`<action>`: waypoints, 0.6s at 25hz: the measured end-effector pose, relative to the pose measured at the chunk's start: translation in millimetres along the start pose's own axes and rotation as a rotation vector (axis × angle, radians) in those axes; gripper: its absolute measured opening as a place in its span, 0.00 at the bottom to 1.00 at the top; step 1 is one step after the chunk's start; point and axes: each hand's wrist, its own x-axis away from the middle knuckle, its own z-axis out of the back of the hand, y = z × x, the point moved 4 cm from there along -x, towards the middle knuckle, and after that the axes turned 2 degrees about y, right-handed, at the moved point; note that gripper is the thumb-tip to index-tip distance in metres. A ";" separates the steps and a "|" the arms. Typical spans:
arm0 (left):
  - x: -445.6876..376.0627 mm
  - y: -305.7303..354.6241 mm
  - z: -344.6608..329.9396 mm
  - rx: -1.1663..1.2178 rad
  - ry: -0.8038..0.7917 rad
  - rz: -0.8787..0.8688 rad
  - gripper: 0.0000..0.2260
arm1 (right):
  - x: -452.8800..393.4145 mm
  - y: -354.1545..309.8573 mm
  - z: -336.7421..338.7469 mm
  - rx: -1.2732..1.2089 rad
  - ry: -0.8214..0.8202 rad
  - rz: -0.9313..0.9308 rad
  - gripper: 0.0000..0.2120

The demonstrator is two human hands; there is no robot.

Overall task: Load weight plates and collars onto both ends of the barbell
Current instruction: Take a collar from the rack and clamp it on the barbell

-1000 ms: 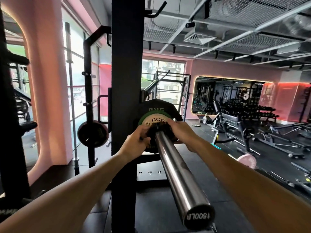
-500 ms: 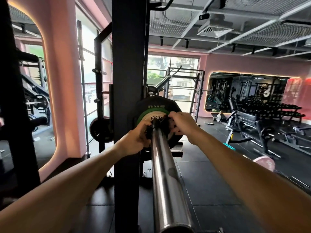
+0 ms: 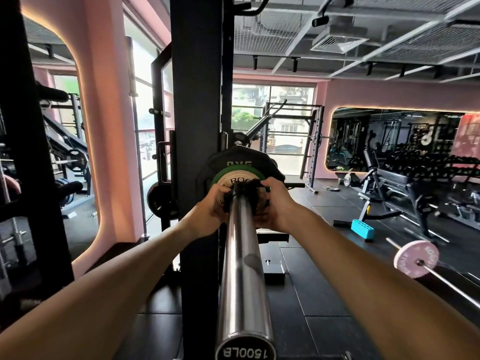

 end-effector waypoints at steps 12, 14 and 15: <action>-1.7 23.0 30.8 -0.492 -0.057 0.093 0.24 | 42.8 -19.5 12.8 0.611 0.079 0.194 0.14; -2.2 41.2 43.9 -0.562 -0.078 0.101 0.19 | 56.1 -28.8 15.3 0.769 0.101 0.309 0.16; -1.4 51.1 51.0 -0.595 -0.076 0.105 0.16 | 62.2 -33.8 14.8 0.806 0.102 0.372 0.17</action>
